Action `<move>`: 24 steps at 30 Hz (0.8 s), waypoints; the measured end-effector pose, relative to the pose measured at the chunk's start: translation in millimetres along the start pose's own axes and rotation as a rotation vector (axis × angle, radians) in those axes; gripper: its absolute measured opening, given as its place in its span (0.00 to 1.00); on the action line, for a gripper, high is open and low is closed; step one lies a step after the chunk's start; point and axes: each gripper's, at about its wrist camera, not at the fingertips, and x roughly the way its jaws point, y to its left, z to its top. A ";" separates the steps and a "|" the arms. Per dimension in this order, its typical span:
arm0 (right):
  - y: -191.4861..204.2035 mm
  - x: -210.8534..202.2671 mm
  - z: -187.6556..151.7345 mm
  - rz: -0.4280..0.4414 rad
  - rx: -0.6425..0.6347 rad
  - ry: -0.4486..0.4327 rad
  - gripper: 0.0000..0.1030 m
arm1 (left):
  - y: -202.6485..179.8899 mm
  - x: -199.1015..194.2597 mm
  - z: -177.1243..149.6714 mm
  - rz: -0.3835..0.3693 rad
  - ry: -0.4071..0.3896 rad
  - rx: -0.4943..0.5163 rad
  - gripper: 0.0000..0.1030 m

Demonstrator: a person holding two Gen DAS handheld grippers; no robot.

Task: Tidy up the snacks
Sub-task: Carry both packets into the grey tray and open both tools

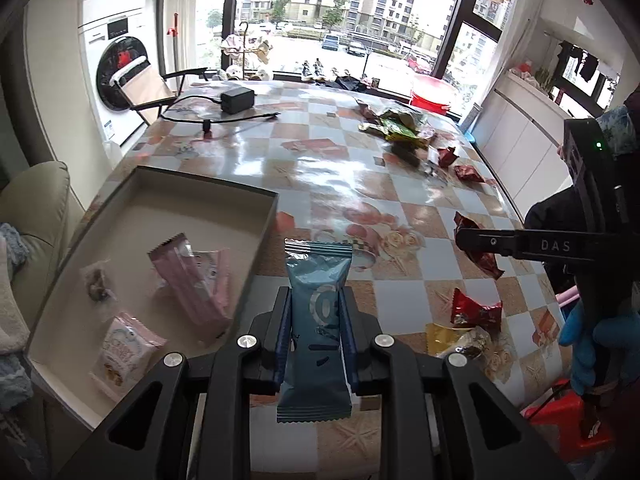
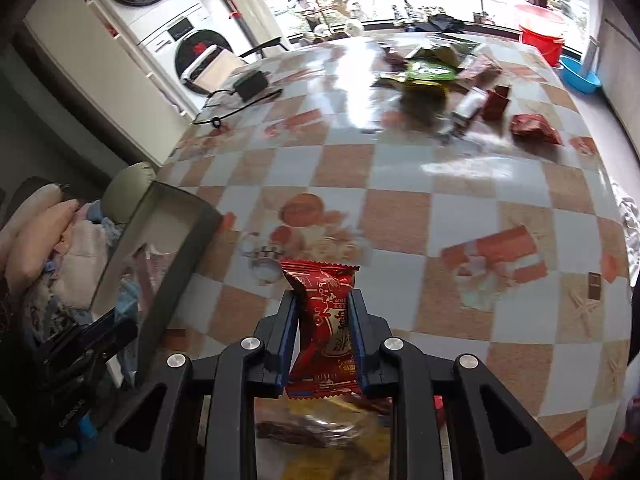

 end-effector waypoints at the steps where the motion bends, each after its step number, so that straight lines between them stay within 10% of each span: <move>1: 16.4 3.4 0.2 0.027 -0.018 0.009 0.26 | 7.9 -3.8 0.3 0.016 -0.008 -0.007 0.24; 11: 162.8 64.3 -8.3 0.234 -0.197 0.143 0.26 | 102.3 -20.8 -23.1 0.136 -0.012 -0.171 0.24; 21: 235.2 138.1 -15.5 0.199 -0.303 0.257 0.26 | 142.4 5.4 -39.4 0.154 0.034 -0.244 0.26; 24: 241.8 143.8 -10.2 0.125 -0.334 0.233 0.26 | 145.2 15.8 -38.6 0.170 0.053 -0.242 0.71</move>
